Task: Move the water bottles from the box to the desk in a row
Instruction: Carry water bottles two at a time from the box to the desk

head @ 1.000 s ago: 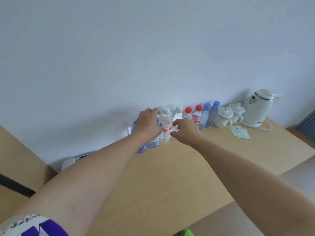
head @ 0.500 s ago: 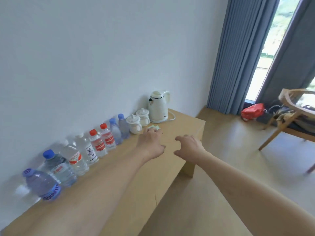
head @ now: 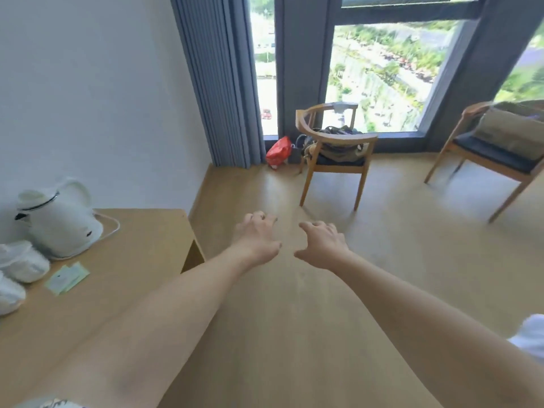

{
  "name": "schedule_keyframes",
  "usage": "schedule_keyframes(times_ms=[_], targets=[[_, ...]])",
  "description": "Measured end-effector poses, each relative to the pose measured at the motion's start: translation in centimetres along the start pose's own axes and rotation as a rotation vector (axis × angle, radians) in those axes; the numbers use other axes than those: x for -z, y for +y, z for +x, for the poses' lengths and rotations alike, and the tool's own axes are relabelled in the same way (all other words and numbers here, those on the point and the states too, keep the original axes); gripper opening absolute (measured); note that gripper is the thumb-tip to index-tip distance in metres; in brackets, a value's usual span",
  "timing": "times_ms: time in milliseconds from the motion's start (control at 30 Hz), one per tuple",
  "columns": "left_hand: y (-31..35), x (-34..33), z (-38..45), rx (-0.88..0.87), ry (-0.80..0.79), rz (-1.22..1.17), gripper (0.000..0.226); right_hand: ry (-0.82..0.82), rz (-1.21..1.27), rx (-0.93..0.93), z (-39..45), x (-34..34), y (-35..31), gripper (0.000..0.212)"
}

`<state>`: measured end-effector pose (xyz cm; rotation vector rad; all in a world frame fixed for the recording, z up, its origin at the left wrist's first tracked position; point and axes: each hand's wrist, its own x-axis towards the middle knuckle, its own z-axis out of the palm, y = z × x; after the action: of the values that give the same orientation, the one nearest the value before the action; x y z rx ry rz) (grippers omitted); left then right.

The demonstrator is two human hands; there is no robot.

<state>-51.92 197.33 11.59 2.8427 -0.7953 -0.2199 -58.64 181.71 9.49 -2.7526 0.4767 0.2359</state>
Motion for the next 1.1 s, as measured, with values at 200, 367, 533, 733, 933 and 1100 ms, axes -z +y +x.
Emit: schedule_keyframes(times_ms=[200,367,533,733,933,1100], targets=[[8.6,-2.4,8.9,-0.222,-0.114,-0.031,0.068,0.016,0.052,-0.26,2.6,2.3,9.8,0.077],[14.4,-3.9,18.9,-0.374,-0.124,-0.066,0.067,0.069,0.047,-0.433,7.9,5.6,16.1,0.076],[19.6,-4.1,29.8,-0.506,-0.162,-0.067,0.07,0.103,0.05,-0.581,14.4,9.9,21.1,0.078],[26.3,-3.5,40.6,-0.672,-0.18,-0.078,0.07,0.145,0.086,-0.713,21.0,13.7,26.3,0.078],[32.9,-6.0,47.5,-0.782,-0.27,-0.069,0.07,0.176,0.159,-0.824,25.1,15.3,33.0,0.081],[40.1,-8.2,53.3,-0.858,-0.269,-0.009,0.071,0.213,0.161,-0.856,28.7,17.3,40.9,0.079]])
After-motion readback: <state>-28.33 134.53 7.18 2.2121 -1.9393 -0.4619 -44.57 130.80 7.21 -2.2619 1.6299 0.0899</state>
